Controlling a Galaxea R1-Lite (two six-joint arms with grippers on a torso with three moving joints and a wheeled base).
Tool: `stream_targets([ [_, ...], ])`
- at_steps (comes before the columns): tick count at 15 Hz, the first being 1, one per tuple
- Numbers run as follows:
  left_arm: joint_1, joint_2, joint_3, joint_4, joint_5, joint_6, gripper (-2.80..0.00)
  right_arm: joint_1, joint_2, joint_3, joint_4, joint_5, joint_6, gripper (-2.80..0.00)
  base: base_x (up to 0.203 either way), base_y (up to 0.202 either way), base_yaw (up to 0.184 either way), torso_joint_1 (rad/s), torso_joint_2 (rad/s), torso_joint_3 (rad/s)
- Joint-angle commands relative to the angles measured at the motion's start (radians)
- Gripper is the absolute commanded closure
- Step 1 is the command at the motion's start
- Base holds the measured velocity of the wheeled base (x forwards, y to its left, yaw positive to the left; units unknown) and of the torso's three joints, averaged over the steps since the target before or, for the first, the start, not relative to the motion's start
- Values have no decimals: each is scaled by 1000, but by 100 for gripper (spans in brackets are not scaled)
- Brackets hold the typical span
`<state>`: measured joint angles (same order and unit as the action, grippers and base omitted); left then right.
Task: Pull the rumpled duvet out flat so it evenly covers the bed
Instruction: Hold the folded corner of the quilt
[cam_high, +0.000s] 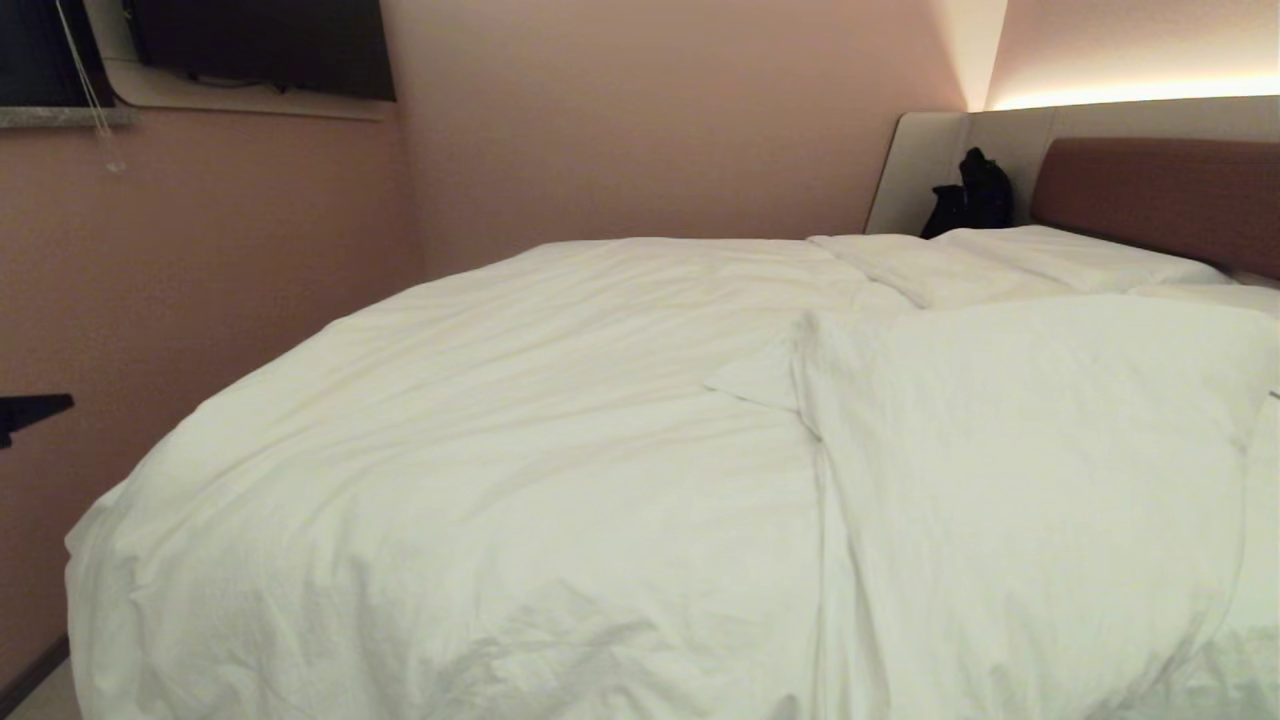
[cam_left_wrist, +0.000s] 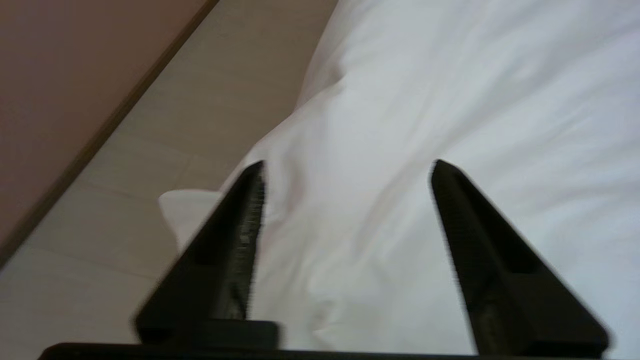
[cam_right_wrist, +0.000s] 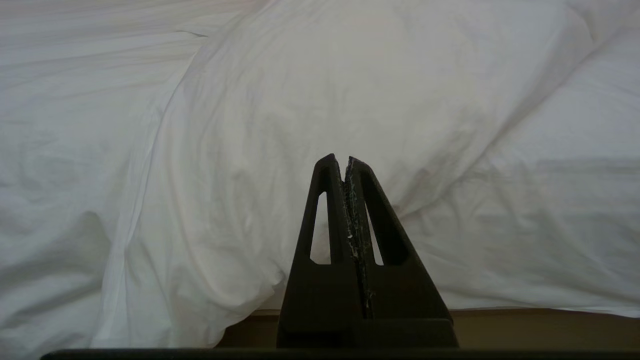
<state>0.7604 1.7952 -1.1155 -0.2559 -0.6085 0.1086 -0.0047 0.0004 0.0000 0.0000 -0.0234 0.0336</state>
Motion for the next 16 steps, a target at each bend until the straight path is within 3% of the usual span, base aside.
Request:
stream_targets([
  [1, -6, -103, 2, 4, -10, -47, 0, 0, 0, 0, 0, -1, 0, 0, 0, 0, 0, 0, 0, 0],
  [3, -23, -162, 39, 13, -18, -83, 0, 0, 0, 0, 0, -1, 0, 0, 0, 0, 0, 0, 0, 0],
  [10, -83, -419, 230, 20, -7, -91, 0, 0, 0, 0, 0, 0, 0, 0, 0, 0, 0, 0, 0, 0],
  [16, -84, -773, 343, 133, 1, -87, 0, 0, 0, 0, 0, 0, 0, 0, 0, 0, 0, 0, 0, 0],
])
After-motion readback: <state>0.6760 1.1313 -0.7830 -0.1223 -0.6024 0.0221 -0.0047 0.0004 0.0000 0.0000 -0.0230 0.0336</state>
